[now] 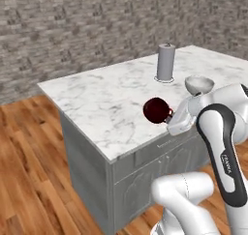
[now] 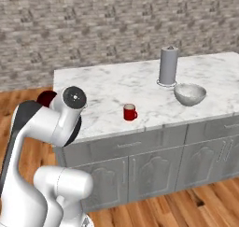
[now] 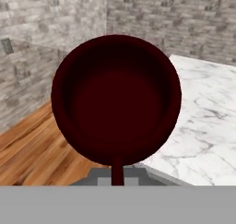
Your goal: Clear the mugs and bowl far away from the sink.
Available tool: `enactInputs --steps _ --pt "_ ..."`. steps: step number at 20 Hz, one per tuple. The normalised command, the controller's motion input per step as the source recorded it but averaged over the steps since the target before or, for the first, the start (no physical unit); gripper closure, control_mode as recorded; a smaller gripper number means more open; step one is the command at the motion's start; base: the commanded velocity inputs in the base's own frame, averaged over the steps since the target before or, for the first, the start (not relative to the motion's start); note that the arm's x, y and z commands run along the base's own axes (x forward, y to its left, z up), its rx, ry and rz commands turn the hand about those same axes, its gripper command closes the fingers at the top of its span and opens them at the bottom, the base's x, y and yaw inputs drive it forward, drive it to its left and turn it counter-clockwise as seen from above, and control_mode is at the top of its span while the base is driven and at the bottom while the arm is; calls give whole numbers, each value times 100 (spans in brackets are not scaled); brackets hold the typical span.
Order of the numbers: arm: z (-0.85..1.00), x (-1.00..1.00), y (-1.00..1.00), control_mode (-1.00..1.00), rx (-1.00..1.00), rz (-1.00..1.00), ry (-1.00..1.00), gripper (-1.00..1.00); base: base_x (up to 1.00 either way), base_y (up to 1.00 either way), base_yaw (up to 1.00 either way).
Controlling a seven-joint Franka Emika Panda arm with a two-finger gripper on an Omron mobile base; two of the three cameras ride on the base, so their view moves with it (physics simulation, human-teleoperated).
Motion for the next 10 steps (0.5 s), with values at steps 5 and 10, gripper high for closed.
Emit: enactInputs --steps 5,10 --pt "0 0 0 100 0 0 0 100 56 -24 17" --pt "0 0 0 100 0 0 0 100 52 -17 21"
